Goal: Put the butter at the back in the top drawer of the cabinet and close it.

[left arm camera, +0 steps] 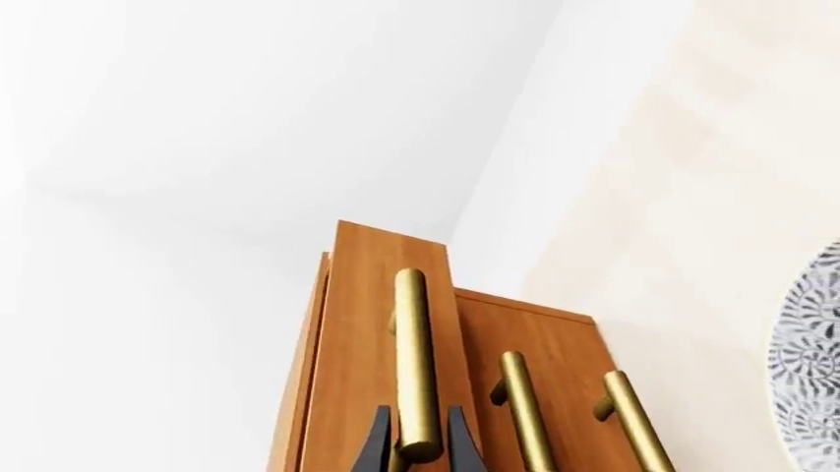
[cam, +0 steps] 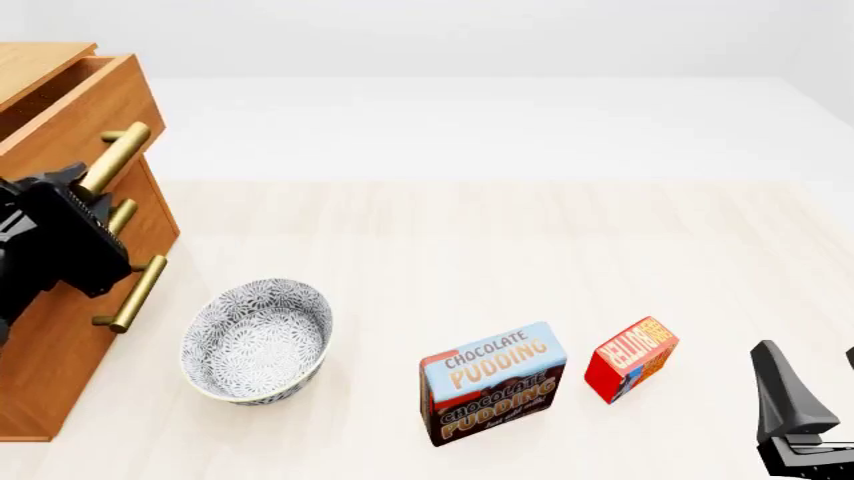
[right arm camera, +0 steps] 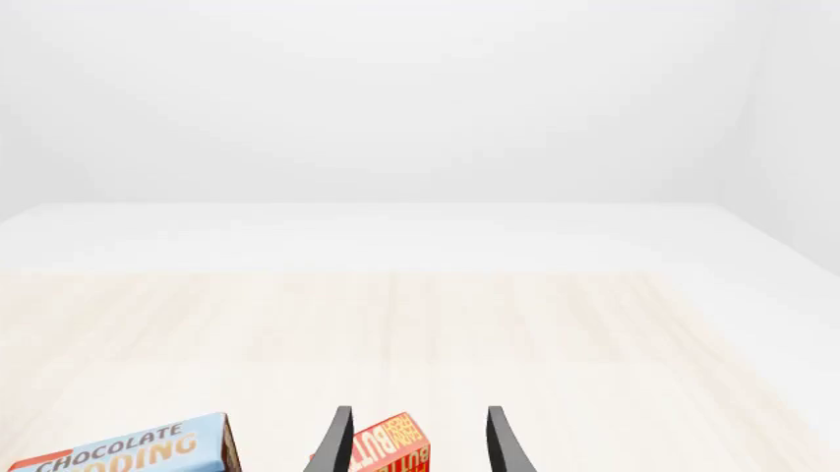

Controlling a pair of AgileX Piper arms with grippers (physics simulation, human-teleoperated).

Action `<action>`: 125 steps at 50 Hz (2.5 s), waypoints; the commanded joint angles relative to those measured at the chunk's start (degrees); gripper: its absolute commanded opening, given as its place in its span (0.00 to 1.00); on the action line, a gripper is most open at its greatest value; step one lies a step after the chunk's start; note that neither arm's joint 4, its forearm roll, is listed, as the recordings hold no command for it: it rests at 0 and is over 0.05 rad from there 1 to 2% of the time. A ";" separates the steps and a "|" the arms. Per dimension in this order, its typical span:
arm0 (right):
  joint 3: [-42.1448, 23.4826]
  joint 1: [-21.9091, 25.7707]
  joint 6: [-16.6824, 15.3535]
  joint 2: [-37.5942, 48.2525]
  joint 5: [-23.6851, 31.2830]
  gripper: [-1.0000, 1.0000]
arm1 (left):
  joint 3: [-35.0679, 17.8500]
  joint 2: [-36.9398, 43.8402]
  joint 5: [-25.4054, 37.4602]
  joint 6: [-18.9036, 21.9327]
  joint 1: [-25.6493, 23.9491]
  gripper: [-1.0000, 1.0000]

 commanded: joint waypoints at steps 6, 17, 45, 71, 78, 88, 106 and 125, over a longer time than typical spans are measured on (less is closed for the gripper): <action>0.00 0.00 0.00 0.00 0.00 1.00 | 4.84 -2.88 1.96 -1.98 -2.59 0.00; 0.00 0.00 0.00 0.00 0.00 1.00 | 5.55 -3.65 3.24 -3.05 -4.69 0.00; 0.00 0.00 0.00 0.00 0.00 1.00 | 8.46 -2.53 3.57 -7.68 -6.83 0.00; 0.00 0.00 0.00 0.00 0.00 1.00 | 7.63 -1.06 4.82 -7.10 -7.62 0.00; 0.00 0.00 0.00 0.00 0.00 1.00 | 7.44 -1.78 5.73 -6.97 -8.14 0.00; 0.00 0.00 0.00 0.00 0.00 1.00 | 7.01 -2.96 7.36 -6.85 -9.19 0.00; 0.00 0.00 0.00 0.00 0.00 1.00 | 7.02 -6.00 10.62 -7.20 -9.77 0.00; 0.00 0.00 0.00 0.00 0.00 1.00 | 6.78 -7.38 11.93 -7.25 -10.07 0.00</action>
